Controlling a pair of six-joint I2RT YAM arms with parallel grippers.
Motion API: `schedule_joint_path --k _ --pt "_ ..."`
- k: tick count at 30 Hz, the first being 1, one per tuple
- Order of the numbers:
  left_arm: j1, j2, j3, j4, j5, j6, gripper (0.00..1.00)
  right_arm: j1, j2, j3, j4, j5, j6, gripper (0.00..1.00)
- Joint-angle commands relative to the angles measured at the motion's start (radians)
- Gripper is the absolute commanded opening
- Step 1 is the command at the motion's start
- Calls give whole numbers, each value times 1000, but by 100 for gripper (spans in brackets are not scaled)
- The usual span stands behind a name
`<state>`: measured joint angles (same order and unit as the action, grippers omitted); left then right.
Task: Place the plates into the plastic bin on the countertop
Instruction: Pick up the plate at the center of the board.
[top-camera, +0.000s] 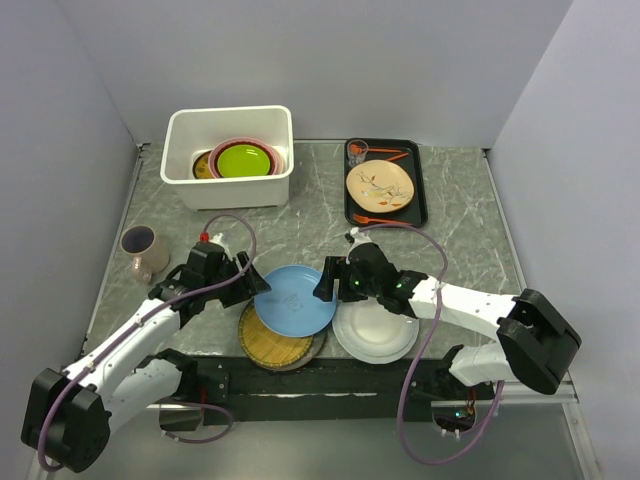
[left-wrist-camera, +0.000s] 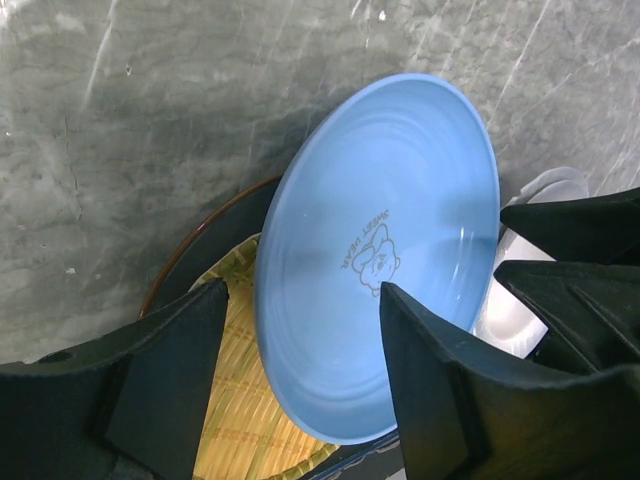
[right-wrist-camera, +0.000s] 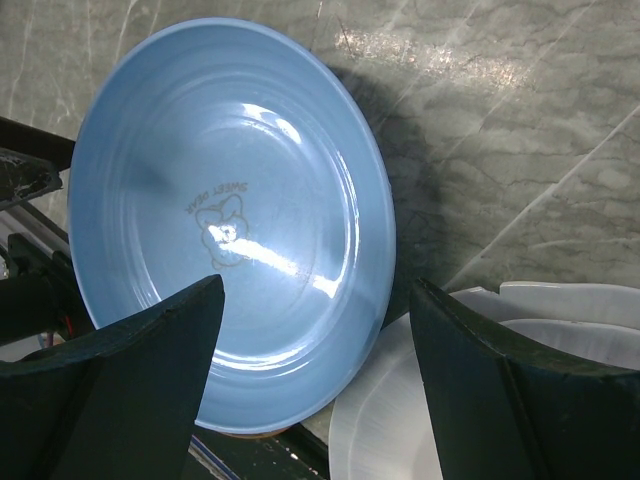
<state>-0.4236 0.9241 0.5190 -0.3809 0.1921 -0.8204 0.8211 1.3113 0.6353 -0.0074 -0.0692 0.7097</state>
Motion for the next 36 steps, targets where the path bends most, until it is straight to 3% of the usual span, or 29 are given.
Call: schedule_joint_path --k 1,10,16,19,22,23,25,36 --pt "-14 13 -11 40 -13 -14 66 -4 -4 3 29 8 4 82" --pt "-23 47 -16 59 -11 -2 62 -5 -10 3 27 8 7 82" --pt "-37 84 -36 103 13 1 50 -5 -20 1 17 16 2 82" --pt "-41 91 -39 109 9 4 40 -5 -18 7 15 16 2 82" --pt "-43 94 -36 112 12 3 24 -4 -18 9 17 16 2 82" --pt "-44 93 -34 114 15 1 13 -5 -20 10 17 16 2 82" --pt "-44 81 -27 109 9 -5 1 -4 -23 10 14 20 0 82" --pt "-47 48 21 47 -43 3 1 -5 -38 24 14 26 -3 82"
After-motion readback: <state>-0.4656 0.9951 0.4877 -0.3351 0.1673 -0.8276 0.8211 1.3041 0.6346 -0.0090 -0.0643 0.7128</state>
